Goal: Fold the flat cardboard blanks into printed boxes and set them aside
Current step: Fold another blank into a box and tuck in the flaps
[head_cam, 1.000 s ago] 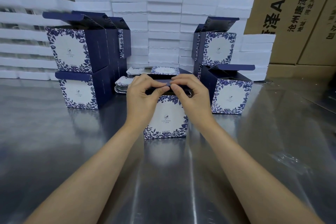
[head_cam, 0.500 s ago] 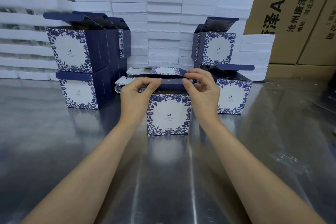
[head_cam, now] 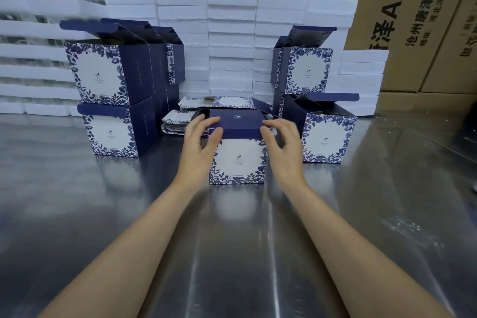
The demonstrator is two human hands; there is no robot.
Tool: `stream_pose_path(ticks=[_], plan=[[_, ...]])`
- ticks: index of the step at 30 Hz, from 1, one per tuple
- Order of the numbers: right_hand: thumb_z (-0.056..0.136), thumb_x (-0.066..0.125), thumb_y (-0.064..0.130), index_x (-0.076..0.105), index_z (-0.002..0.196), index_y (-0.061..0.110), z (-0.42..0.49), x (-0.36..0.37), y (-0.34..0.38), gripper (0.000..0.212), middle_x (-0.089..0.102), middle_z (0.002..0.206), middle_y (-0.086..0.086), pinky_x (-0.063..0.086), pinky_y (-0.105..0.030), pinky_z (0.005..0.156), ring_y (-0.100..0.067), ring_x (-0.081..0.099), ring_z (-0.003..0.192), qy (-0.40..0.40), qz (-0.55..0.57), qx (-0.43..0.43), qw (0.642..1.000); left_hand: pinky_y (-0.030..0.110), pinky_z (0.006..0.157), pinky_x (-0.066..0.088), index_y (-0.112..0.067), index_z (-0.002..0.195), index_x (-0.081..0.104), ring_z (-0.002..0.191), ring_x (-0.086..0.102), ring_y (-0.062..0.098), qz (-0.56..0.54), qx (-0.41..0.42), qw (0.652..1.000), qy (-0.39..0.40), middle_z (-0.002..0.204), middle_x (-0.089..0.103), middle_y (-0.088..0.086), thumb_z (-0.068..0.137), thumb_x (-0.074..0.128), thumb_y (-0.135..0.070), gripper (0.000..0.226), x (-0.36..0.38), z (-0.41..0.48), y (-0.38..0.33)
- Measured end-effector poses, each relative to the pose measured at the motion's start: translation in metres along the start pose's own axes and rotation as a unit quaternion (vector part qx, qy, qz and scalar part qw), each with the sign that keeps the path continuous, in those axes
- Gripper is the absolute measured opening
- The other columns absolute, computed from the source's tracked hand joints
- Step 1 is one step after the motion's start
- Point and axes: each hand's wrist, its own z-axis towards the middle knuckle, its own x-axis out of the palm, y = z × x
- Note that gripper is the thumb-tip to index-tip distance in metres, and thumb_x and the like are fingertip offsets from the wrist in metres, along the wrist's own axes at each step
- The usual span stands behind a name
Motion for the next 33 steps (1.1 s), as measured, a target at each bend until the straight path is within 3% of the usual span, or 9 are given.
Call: stream_pose_path(ticks=[2,5,12,16,22,25,28,31,33], plan=[[0.097,0.057,0.018,0.061,0.122,0.018,-0.007,0.0,-0.005,0.025,0.053,0.121,-0.003,0.044,-0.023,0.094,-0.005,0.052,0.111,0.041,-0.015,-0.011,0.999,0.03,0.102,0.044,-0.031,0.137,0.045,0.117,0.051,-0.001,0.021,-0.006,0.999,0.032,0.142,0.046,-0.003,0.101,0.049,-0.026,0.037,0.002,-0.003,0.003],[0.096,0.057,0.012,0.059,0.126,0.014,0.0,-0.001,0.004,0.03,0.054,0.119,-0.006,0.037,-0.004,0.082,0.01,0.049,0.101,0.019,-0.031,-0.068,0.997,0.017,0.089,0.046,-0.034,0.138,0.045,0.097,0.056,-0.003,0.017,0.024,1.0,-0.001,0.128,0.057,-0.014,0.101,0.05,-0.023,0.039,0.008,-0.001,-0.008],[0.096,0.054,0.011,0.056,0.129,0.01,0.079,-0.05,0.046,0.033,0.059,0.124,-0.01,0.046,-0.023,0.095,-0.017,0.057,0.112,-0.101,0.01,-0.107,0.989,0.022,0.109,0.038,-0.018,0.143,0.044,0.131,0.046,0.005,-0.081,0.122,0.989,-0.026,0.144,0.049,-0.002,0.098,0.056,-0.015,0.047,0.071,0.061,-0.087],[0.098,0.052,0.01,0.052,0.133,0.005,0.112,-0.091,0.047,0.035,0.058,0.128,-0.011,0.048,-0.039,0.099,-0.022,0.057,0.115,-0.154,0.001,-0.136,0.979,0.029,0.109,0.041,-0.015,0.143,0.044,0.131,0.046,0.008,-0.136,0.154,0.978,-0.023,0.145,0.049,0.001,0.097,0.057,-0.015,0.048,0.124,0.088,-0.111],[0.099,0.051,0.01,0.045,0.134,0.004,0.155,-0.127,0.026,0.036,0.058,0.126,-0.017,0.048,-0.039,0.099,-0.025,0.058,0.115,-0.145,-0.025,-0.192,0.97,0.025,0.115,0.031,-0.009,0.15,0.031,0.143,0.03,0.015,-0.136,0.196,0.971,0.014,0.155,0.035,0.007,0.101,0.05,-0.018,0.053,0.171,0.118,-0.107],[0.097,0.051,0.007,0.043,0.133,0.003,0.172,-0.138,0.022,0.037,0.06,0.122,-0.02,0.049,-0.036,0.095,-0.025,0.06,0.11,-0.149,-0.013,-0.228,0.962,0.036,0.12,0.024,-0.005,0.153,0.019,0.147,0.023,0.019,-0.148,0.248,0.957,0.02,0.159,0.025,0.011,0.103,0.046,-0.019,0.059,0.184,0.127,-0.1],[0.092,0.054,0.005,0.053,0.125,0.0,0.183,-0.152,0.022,0.033,0.063,0.116,-0.021,0.051,-0.036,0.087,-0.021,0.062,0.101,-0.186,0.023,-0.209,0.96,0.035,0.122,0.005,-0.016,0.155,-0.001,0.149,0.004,0.011,-0.157,0.182,0.97,0.027,0.164,0.001,-0.001,0.093,0.039,-0.056,0.084,0.202,0.12,-0.096],[0.088,0.056,0.007,0.061,0.117,0.004,0.181,-0.165,0.019,0.029,0.067,0.108,-0.01,0.054,-0.037,0.086,-0.014,0.064,0.096,-0.196,-0.006,-0.159,0.968,0.035,0.118,-0.002,-0.014,0.154,-0.005,0.146,-0.007,0.006,-0.083,0.132,0.987,0.038,0.161,-0.01,-0.007,0.084,0.025,-0.068,0.094,0.231,0.09,-0.081],[0.087,0.057,0.006,0.065,0.111,0.013,0.175,-0.171,0.017,0.027,0.067,0.101,0.003,0.055,-0.032,0.085,-0.003,0.063,0.092,-0.195,-0.068,-0.137,0.969,0.04,0.118,-0.004,-0.008,0.153,-0.005,0.146,-0.01,0.012,0.028,0.155,0.987,0.014,0.16,-0.013,0.004,0.092,0.038,-0.063,0.093,0.25,0.067,-0.063]])
